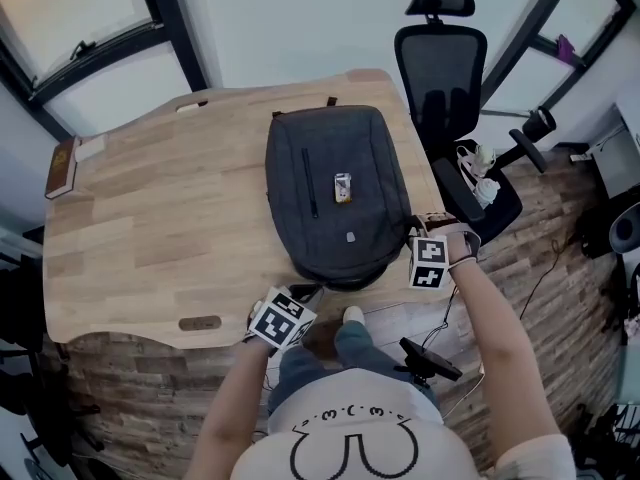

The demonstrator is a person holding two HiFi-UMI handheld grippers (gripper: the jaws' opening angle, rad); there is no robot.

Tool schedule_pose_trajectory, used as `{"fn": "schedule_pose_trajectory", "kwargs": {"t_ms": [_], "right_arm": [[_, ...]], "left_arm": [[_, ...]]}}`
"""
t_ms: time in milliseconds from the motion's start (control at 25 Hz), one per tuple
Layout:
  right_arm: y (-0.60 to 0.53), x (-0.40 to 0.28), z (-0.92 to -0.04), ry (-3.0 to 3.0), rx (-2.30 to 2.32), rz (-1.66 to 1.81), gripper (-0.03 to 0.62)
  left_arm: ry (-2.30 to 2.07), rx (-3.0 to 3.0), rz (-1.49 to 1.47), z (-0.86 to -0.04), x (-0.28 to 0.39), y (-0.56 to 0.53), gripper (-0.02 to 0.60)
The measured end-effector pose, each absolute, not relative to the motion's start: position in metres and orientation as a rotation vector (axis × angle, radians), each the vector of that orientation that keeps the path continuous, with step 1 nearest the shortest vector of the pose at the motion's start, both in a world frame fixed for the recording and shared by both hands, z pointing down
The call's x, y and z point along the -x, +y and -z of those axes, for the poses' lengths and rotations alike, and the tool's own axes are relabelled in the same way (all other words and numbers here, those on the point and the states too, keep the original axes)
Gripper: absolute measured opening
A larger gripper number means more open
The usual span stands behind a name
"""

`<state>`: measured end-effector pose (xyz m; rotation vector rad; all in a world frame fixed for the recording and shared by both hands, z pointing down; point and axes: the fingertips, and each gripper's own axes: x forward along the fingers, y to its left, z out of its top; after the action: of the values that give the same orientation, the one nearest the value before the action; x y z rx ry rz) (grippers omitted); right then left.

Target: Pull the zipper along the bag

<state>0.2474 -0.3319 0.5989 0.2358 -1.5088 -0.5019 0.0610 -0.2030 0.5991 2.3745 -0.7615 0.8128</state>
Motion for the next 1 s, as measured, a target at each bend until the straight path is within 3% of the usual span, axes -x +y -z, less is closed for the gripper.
{"fn": "schedule_pose_trajectory", "kwargs": {"t_ms": [80, 120, 160, 560, 760, 1000], "right_arm": [[-0.334, -0.25, -0.589, -1.473, -0.248, 0.533, 0.189], [-0.332, -0.25, -0.583, -1.486, -0.268, 0.515, 0.287], [-0.329, -0.247, -0.575, -1.527, -0.291, 0.476, 0.301], [-0.237, -0.124, -0.568, -2.021, -0.18, 0.0, 0.23], [-0.221, -0.074, -0.586, -2.01, -0.113, -0.002, 0.206], [-0.224, -0.073, -0.598, -1.964, -0.143, 0.059, 0.115]], "left_arm": [[-0.761, -2.393, -0.85, -0.603, -0.065, -0.204, 0.02], [-0.76, -2.391, -0.84, -0.603, -0.064, -0.205, 0.018], [-0.756, -2.383, -0.817, -0.603, -0.064, -0.206, 0.018], [-0.755, -2.404, -0.827, -0.604, -0.066, -0.204, 0.018], [-0.783, -2.389, -0.82, -0.604, -0.068, -0.204, 0.018], [-0.805, -2.393, -0.877, -0.602, -0.062, -0.206, 0.018]]}}
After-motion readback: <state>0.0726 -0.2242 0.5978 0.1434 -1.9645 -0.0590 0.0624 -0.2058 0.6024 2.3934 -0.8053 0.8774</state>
